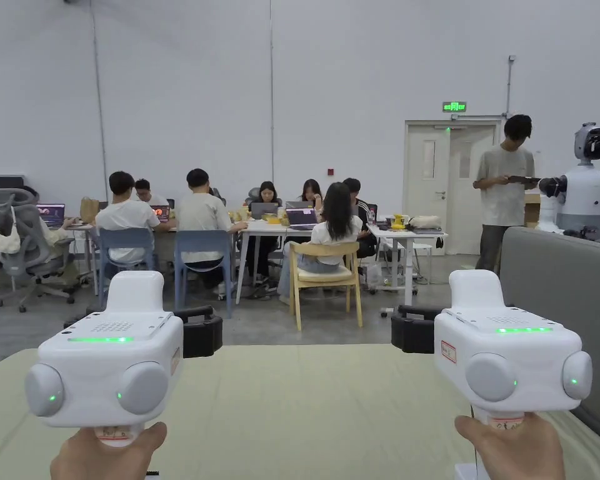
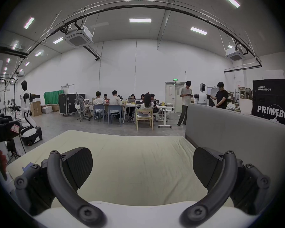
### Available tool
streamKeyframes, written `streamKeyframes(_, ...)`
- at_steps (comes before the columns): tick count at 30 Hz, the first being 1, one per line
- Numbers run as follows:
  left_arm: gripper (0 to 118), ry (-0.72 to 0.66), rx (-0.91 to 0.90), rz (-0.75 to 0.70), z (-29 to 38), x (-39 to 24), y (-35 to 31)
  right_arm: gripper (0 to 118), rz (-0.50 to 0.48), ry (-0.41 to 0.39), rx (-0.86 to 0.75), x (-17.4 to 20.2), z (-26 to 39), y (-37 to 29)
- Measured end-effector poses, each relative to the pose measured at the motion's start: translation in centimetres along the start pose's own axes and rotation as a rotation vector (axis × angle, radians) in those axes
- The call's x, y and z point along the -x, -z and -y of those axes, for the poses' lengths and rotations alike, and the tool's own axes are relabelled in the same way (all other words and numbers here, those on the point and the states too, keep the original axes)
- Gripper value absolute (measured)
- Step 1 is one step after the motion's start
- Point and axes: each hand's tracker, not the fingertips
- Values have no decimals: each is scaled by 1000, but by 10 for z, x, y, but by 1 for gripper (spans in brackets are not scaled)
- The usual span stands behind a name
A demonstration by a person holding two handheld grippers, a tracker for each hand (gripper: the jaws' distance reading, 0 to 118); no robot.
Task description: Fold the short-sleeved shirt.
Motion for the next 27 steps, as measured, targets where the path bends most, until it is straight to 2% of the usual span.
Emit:
streamKeyframes(6,118,12,8,1,1,0,-1,118,4,19,6,-1,2,-2)
streamKeyframes(27,118,6,25,-1,-1,6,1,118,8,-28,-1,9,-1,-9)
